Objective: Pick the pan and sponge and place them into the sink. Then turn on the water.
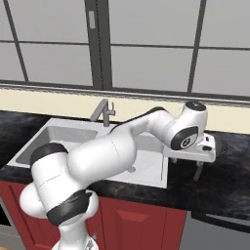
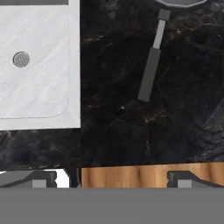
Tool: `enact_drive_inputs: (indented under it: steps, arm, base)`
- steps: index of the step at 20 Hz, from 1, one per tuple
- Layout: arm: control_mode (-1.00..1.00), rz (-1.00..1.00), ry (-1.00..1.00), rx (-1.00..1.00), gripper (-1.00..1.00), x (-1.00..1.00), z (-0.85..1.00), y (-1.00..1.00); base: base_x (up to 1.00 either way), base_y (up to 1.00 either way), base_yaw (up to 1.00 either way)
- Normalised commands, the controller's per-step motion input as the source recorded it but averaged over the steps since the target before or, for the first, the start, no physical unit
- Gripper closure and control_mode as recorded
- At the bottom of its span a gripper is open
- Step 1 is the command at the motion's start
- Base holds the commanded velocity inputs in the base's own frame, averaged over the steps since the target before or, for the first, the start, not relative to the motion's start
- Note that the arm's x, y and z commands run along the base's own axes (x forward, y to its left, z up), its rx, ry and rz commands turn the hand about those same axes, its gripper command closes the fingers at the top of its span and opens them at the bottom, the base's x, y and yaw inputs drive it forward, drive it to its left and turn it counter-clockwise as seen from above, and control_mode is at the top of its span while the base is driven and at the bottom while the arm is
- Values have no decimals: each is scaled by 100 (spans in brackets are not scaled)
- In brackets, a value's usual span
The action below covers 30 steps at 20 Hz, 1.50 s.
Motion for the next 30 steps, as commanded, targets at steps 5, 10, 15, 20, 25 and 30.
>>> enact_drive_inputs:
  steps: [5, 10, 15, 20, 25, 30]
  arm:
    - [-100, -1, 1, 0, -100, 14, -20, -10]
    - [-100, -2, 6, 0, -100, 21, -19, -10]
    - [-100, -3, 6, 0, -100, 22, -16, -11]
    - [-100, 0, 3, 4, -100, 15, -15, -26]
    - [-100, 0, 0, 7, -100, 11, -18, -27]
    - [-100, 0, 0, 4, -100, 21, -15, -13]
  base:
    - [0, 0, 0]
    - [0, 0, 0]
    - [0, 0, 0]
    - [0, 0, 0]
    - [0, 0, 0]
    - [0, 0, 0]
